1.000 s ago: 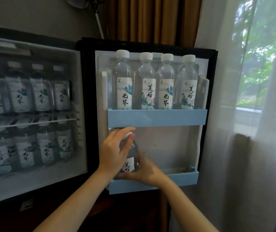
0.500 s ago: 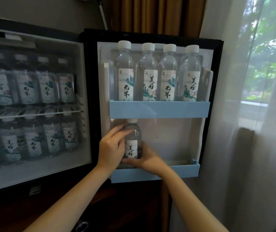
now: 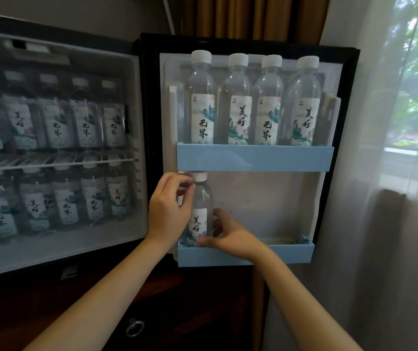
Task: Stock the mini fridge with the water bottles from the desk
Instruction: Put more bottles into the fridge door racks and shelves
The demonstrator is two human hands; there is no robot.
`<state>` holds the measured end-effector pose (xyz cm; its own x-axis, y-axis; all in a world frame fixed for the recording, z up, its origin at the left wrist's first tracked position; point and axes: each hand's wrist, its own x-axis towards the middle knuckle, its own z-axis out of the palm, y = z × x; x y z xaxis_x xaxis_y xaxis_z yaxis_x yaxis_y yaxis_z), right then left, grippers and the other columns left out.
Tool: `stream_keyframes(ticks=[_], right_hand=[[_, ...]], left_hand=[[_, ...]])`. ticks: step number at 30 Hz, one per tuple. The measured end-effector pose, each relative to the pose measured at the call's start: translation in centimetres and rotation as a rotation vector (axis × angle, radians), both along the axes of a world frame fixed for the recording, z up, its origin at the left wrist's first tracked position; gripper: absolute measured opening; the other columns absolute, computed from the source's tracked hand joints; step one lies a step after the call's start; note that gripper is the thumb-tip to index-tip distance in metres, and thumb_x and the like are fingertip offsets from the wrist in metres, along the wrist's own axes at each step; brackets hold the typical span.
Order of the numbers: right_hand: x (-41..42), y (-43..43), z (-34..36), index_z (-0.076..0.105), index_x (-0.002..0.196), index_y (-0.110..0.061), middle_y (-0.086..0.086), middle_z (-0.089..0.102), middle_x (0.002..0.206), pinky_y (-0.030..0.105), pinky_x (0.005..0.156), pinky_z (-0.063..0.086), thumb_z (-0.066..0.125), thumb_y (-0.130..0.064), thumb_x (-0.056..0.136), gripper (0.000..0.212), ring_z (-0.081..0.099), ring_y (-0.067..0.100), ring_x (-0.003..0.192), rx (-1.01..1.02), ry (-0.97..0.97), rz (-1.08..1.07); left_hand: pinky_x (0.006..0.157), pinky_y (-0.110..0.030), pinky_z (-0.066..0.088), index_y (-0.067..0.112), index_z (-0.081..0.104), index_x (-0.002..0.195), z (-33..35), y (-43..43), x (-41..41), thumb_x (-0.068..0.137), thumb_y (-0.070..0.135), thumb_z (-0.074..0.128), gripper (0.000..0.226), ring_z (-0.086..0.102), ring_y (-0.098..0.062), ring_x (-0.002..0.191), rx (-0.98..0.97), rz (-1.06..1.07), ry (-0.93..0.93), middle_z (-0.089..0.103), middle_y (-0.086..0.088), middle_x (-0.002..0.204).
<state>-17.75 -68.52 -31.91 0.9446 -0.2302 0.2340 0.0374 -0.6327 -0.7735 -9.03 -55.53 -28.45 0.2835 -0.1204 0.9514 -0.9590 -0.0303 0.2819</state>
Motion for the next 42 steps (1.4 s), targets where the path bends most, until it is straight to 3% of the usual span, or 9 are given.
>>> stream_keyframes(ticks=[4, 15, 19, 22, 25, 29, 32, 35, 42], right_hand=[[-0.1, 0.6, 0.2, 0.04, 0.12, -0.021, -0.008, 0.059, 0.11, 0.021, 0.083, 0.048, 0.078, -0.039, 0.071, 0.065, 0.059, 0.009, 0.1, 0.017, 0.025, -0.019], [-0.5, 1.0, -0.3, 0.046, 0.123, -0.023, -0.007, 0.061, 0.113, 0.035, 0.091, 0.048, 0.062, -0.052, 0.082, 0.053, 0.057, 0.012, 0.103, -0.222, 0.015, -0.058], [-0.5, 1.6, -1.0, 0.053, 0.12, -0.016, -0.006, 0.052, 0.09, 0.013, 0.072, 0.04, 0.056, -0.047, 0.085, 0.047, 0.05, 0.007, 0.08, -0.216, -0.441, -0.303], [-0.7, 2.2, -1.4, 0.062, 0.092, -0.008, -0.003, 0.054, 0.073, 0.012, 0.06, 0.036, 0.046, -0.032, 0.087, 0.03, 0.05, 0.009, 0.064, -0.213, -0.814, -0.42], [-0.2, 3.9, -0.7, 0.061, 0.079, -0.006, -0.004, 0.051, 0.066, 0.01, 0.056, 0.033, 0.044, -0.023, 0.089, 0.026, 0.044, 0.002, 0.057, -0.232, -0.901, -0.378], [1.9, 7.3, 0.0, 0.062, 0.08, -0.006, -0.005, 0.052, 0.067, 0.021, 0.052, 0.04, 0.046, -0.021, 0.089, 0.024, 0.047, 0.009, 0.059, -0.269, -0.912, -0.299], [3.9, 10.6, 0.2, 0.064, 0.083, -0.006, -0.01, 0.051, 0.071, 0.013, 0.057, 0.036, 0.048, -0.018, 0.089, 0.021, 0.043, 0.002, 0.065, -0.309, -0.927, -0.226], [6.4, 14.2, -0.2, 0.064, 0.083, -0.007, -0.003, 0.057, 0.068, 0.016, 0.056, 0.036, 0.049, -0.019, 0.089, 0.02, 0.048, 0.007, 0.063, -0.352, -0.922, -0.131], [13.0, 24.8, -1.8, 0.064, 0.079, -0.008, -0.002, 0.056, 0.064, 0.016, 0.056, 0.031, 0.047, -0.023, 0.087, 0.024, 0.052, 0.013, 0.059, -0.185, -0.839, 0.081]], left_hand=[[0.071, -0.01, 0.047, 0.003, 0.061, 0.085, 0.2, -0.2, -0.1, 0.082, 0.005, 0.066, 0.006, 0.053, -0.004, 0.078, -0.016, -0.017, 0.047, 0.053, 0.001, 0.09], [0.069, -0.007, 0.045, 0.011, 0.058, 0.084, 0.7, 0.2, -0.9, 0.081, 0.005, 0.068, 0.012, 0.056, 0.002, 0.074, -0.041, -0.096, 0.226, 0.055, 0.002, 0.088], [0.067, -0.008, 0.045, 0.016, 0.057, 0.086, 1.2, 1.1, -1.2, 0.08, 0.008, 0.069, 0.015, 0.055, 0.005, 0.075, -0.005, -0.15, 0.307, 0.054, 0.011, 0.087], [0.067, -0.009, 0.045, 0.018, 0.059, 0.084, 1.3, 2.5, -0.6, 0.084, 0.008, 0.065, 0.011, 0.055, 0.004, 0.074, -0.027, -0.136, 0.326, 0.054, 0.012, 0.085], [0.066, -0.008, 0.043, 0.024, 0.057, 0.081, 1.3, 4.1, 0.7, 0.086, 0.007, 0.061, 0.018, 0.054, 0.003, 0.071, -0.063, -0.084, 0.366, 0.057, 0.006, 0.083], [0.064, -0.009, 0.043, 0.031, 0.055, 0.079, 0.5, 7.3, 2.8, 0.088, 0.008, 0.058, 0.025, 0.056, -0.002, 0.072, -0.086, 0.004, 0.425, 0.06, -0.002, 0.085], [0.062, -0.01, 0.044, 0.028, 0.056, 0.081, -0.5, 11.0, 4.0, 0.089, 0.008, 0.058, 0.021, 0.057, -0.007, 0.074, -0.063, 0.077, 0.457, 0.06, -0.002, 0.086], [0.061, -0.01, 0.044, 0.03, 0.055, 0.08, -1.5, 15.5, 5.3, 0.089, 0.008, 0.057, 0.023, 0.058, -0.008, 0.073, -0.057, 0.182, 0.49, 0.06, 0.002, 0.084], [0.064, -0.024, 0.047, 0.034, 0.054, 0.075, -3.7, 28.4, 7.8, 0.088, 0.003, 0.054, 0.034, 0.06, -0.018, 0.071, -0.103, 0.464, 0.584, 0.062, -0.006, 0.083]])
